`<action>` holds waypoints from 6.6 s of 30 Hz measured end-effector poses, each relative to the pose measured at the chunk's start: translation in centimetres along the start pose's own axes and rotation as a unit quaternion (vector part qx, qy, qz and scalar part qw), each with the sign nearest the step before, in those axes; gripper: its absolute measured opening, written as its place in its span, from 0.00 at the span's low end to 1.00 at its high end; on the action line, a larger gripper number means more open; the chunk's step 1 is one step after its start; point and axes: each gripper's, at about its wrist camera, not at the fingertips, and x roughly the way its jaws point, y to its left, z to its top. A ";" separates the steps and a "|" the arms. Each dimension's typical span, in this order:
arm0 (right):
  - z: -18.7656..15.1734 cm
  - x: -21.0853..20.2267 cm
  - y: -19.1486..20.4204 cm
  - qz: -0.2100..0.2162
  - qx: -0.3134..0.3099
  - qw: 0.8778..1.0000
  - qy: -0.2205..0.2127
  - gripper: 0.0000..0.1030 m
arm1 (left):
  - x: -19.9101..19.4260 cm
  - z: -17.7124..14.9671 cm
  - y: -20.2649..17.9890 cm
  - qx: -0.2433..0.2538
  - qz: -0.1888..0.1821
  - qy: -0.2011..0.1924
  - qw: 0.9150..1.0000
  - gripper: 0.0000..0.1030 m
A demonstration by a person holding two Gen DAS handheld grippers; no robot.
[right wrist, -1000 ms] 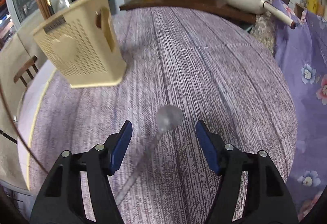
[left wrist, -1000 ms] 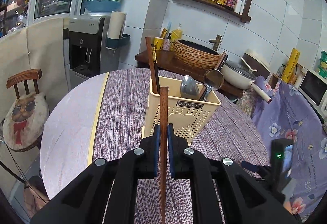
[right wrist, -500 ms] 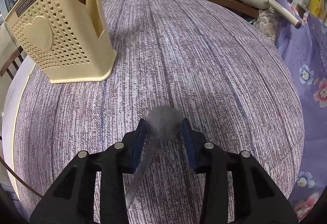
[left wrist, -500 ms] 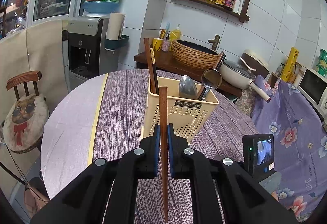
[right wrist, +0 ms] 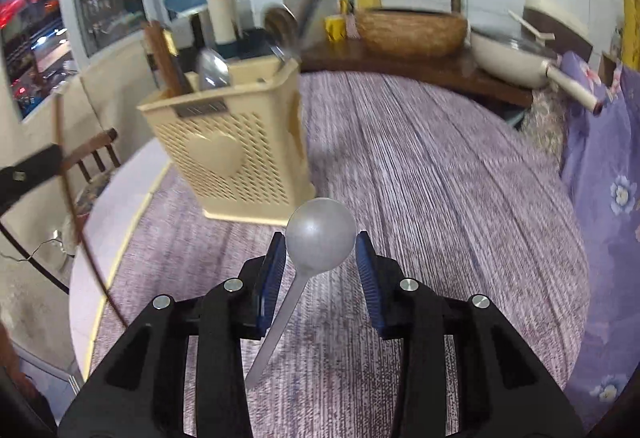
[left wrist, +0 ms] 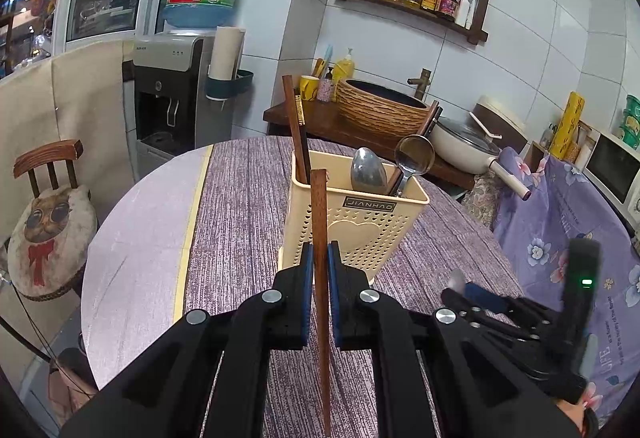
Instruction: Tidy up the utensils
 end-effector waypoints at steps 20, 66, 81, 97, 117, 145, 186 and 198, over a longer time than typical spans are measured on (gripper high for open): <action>-0.3 3.9 -2.9 -0.039 0.042 0.997 0.055 0.52 | -0.1 -0.1 -0.1 -0.001 -0.007 0.000 1.000 0.08; -0.4 -3.4 1.8 0.046 -0.026 0.997 -0.064 0.36 | -0.7 -0.4 0.2 -0.006 -0.004 -0.006 1.000 0.08; 0.4 -5.8 2.9 0.046 -0.057 0.993 -0.092 0.36 | -2.2 0.5 -0.1 -0.004 -0.013 -0.021 1.000 0.08; 11.8 -10.0 5.6 0.023 -0.102 0.978 -0.179 0.36 | -5.4 12.4 -2.5 0.013 -0.034 -0.090 0.995 0.08; 11.0 -2.1 5.7 0.005 -0.089 0.983 -0.159 0.36 | 3.7 8.0 3.6 -0.036 0.025 -0.025 0.999 0.02; 6.9 -5.6 5.4 0.017 -0.077 0.979 -0.189 0.36 | 12.4 0.6 9.1 -0.188 -0.013 -0.025 0.982 0.06; -13.9 -5.5 10.6 0.320 -0.154 0.930 0.092 0.38 | 12.0 0.1 9.2 -0.182 -0.008 -0.041 0.982 0.08; -15.1 -5.4 11.0 0.363 -0.117 0.918 0.108 0.08 | 12.1 0.0 9.1 -0.179 -0.008 -0.038 0.983 0.13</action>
